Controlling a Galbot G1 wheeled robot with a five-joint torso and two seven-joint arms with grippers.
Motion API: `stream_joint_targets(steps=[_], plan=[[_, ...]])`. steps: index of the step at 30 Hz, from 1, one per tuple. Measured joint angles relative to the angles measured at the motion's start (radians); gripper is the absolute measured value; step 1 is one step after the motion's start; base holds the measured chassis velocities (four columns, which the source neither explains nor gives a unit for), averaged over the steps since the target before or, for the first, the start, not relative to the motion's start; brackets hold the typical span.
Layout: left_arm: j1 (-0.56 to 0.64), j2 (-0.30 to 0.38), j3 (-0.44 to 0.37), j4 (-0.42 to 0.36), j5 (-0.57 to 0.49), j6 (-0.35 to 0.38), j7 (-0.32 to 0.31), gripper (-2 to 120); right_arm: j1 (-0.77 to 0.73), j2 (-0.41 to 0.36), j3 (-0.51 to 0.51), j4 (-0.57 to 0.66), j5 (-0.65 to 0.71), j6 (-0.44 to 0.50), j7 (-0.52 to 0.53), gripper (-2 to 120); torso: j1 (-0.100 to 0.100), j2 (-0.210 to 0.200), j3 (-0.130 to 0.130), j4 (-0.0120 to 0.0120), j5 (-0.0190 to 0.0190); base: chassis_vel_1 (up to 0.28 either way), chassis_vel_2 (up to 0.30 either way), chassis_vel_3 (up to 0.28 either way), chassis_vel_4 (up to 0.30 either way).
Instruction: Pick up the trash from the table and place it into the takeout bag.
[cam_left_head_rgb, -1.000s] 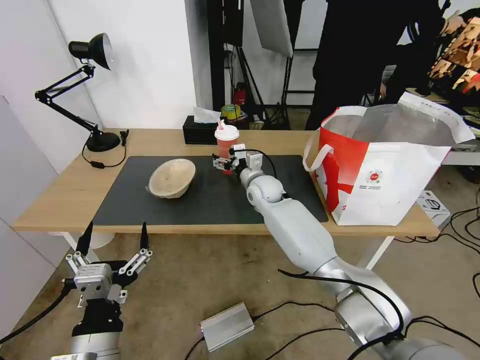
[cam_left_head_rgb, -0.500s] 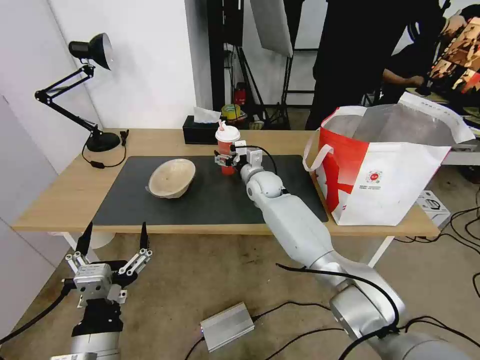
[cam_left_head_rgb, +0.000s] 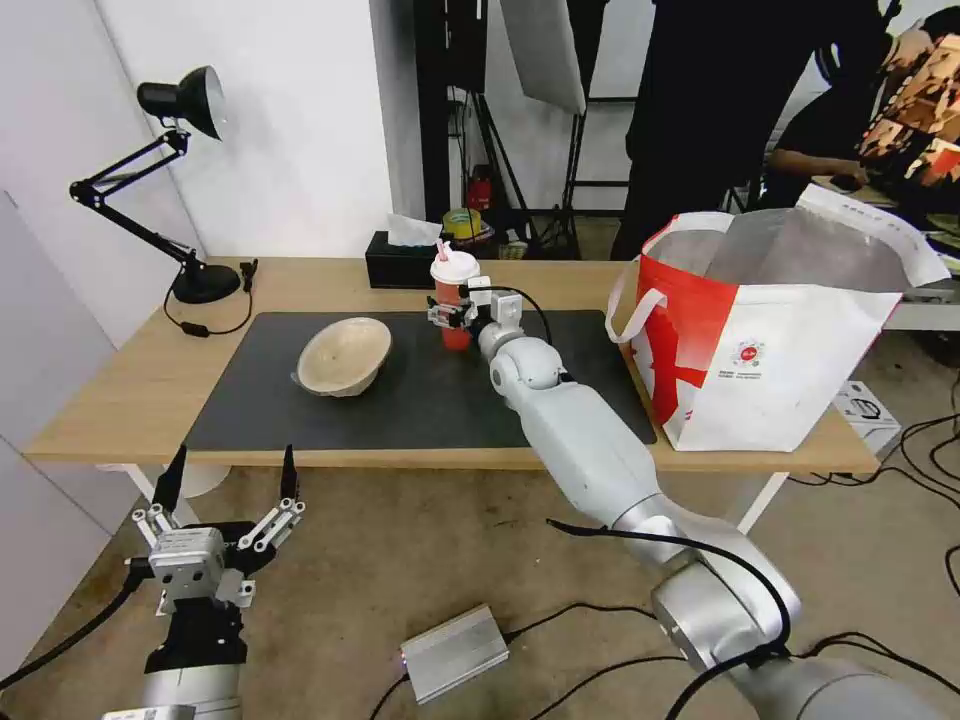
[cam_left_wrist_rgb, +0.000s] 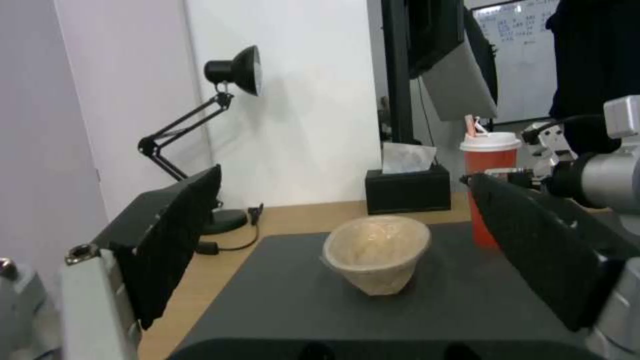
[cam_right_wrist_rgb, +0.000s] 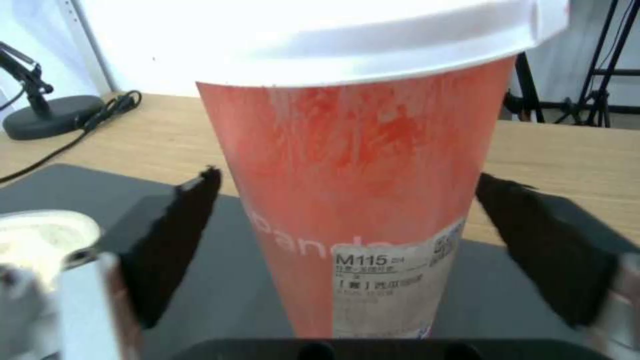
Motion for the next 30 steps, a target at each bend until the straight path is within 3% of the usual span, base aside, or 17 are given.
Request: stream_joint_targets(steps=[8, 12, 30], plan=[[-0.001, 0.0, 0.001, 0.001, 0.0, -0.001, 0.0, 100, -0.006, -0.006, 0.001, 0.007, 0.001, 0.0, 0.002, 59, 0.0, 0.0, 0.0, 0.0001, 0.0, 0.0, 0.0, 0.0, 0.0], [-0.001, 0.001, 0.001, 0.001, 0.0, -0.001, -0.001, 100, -0.008, -0.009, 0.001, 0.011, 0.001, 0.0, 0.003, 50, 0.0, 0.0, 0.0, 0.0, 0.0, 0.0, 0.0, 0.0, 0.0], [-0.005, 0.001, 0.0, 0.001, -0.001, -0.002, -0.001, 100, -0.022, -0.031, -0.003, 0.057, 0.005, -0.008, 0.006, 48, 0.0, 0.0, 0.0, 0.0, 0.0, 0.0, 0.0, 0.0, 0.0]])
